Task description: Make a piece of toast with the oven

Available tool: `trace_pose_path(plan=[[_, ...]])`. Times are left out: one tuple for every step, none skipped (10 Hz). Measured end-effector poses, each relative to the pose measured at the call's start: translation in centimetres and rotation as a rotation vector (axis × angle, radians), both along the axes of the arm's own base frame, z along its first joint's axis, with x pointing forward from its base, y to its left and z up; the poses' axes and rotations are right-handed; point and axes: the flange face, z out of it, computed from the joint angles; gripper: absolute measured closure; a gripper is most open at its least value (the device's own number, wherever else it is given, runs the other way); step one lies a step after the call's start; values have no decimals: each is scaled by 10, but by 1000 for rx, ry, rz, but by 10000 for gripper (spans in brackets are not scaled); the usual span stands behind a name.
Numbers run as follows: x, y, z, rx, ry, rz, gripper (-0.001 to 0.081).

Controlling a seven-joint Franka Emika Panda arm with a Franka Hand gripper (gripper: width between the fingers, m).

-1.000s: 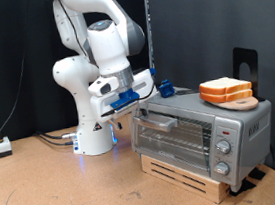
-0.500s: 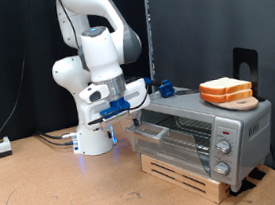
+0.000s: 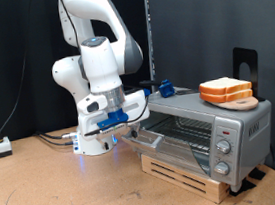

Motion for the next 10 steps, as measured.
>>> trace_pose_path(plan=[[3,-1,-2,8,-4,1,-3],[6,0,-3,21,-9,0,-3],[10,4,-3,30,-17,-1,-3],[14,8,-4,44,-19,-4,-3],[17,12,-3,57,-24,-6,-3],[19,15,-1,69,-29,-1,-3],[21,16,1,77,-28,-1,-3],[23,17,3,81,-25,0,-3],[24,17,4,83,-24,1,-3],[25,17,6,84,-25,1,-3]])
